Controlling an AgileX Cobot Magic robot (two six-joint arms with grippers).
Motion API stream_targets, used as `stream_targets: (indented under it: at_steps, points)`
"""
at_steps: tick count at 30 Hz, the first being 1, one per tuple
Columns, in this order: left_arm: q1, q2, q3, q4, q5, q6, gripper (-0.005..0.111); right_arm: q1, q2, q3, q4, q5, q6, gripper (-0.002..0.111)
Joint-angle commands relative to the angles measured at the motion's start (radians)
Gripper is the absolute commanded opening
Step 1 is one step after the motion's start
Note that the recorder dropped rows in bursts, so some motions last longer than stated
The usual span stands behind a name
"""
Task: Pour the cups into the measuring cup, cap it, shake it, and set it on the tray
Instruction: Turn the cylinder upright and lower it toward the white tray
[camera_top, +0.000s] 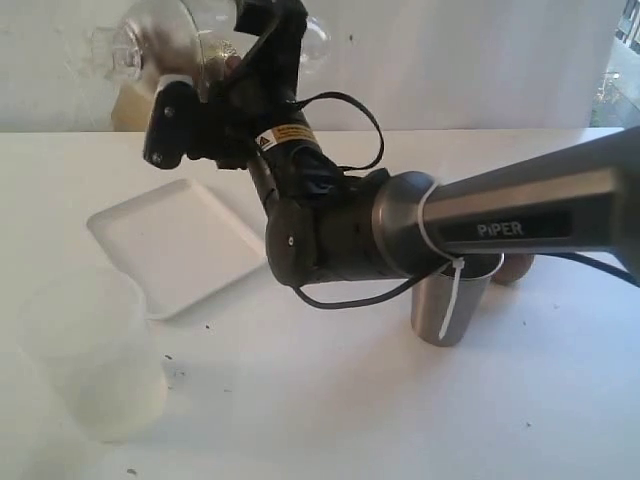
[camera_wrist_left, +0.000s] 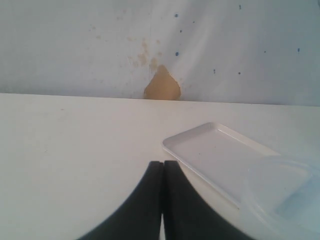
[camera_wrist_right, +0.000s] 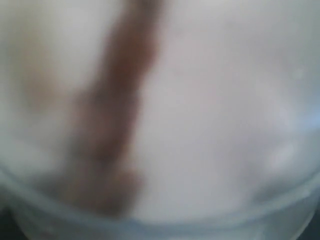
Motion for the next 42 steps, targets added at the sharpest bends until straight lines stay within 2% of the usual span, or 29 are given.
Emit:
stream_targets:
  at_steps: [1, 3, 6, 9, 11, 26, 33, 37, 42]
  points:
    - [0.002, -0.004, 0.002, -0.005, -0.007, -0.003, 0.001, -0.002, -0.015, -0.002, 0.044, -0.011, 0.579, 0.000]
    - [0.002, -0.004, 0.002, -0.005, -0.007, -0.003, 0.001, -0.002, -0.015, -0.002, 0.004, -0.011, 0.943, 0.000]
    - [0.002, -0.004, 0.002, -0.005, -0.007, -0.003, 0.001, -0.002, -0.015, -0.001, -0.202, -0.011, 1.364, 0.000]
    - [0.002, -0.004, 0.002, -0.005, -0.007, -0.003, 0.001, -0.002, -0.015, -0.001, -0.365, -0.006, 1.633, 0.000]
    - [0.002, -0.004, 0.002, -0.005, -0.007, -0.003, 0.001, -0.002, -0.015, -0.001, -0.398, -0.002, 1.730, 0.000]
    - [0.002, -0.004, 0.002, -0.005, -0.007, -0.003, 0.001, -0.002, -0.011, -0.001, -0.411, 0.005, 1.744, 0.000]
    - [0.002, -0.004, 0.002, -0.005, -0.007, -0.003, 0.001, -0.006, 0.020, -0.001, -0.316, 0.164, 1.625, 0.000]
    - [0.002, -0.004, 0.002, -0.005, -0.007, -0.003, 0.001, -0.018, 0.065, -0.004, -0.315, 0.244, 1.630, 0.000]
    - [0.002, -0.004, 0.002, -0.005, -0.007, -0.003, 0.001, -0.030, 0.124, -0.007, -0.322, 0.246, 1.600, 0.000]
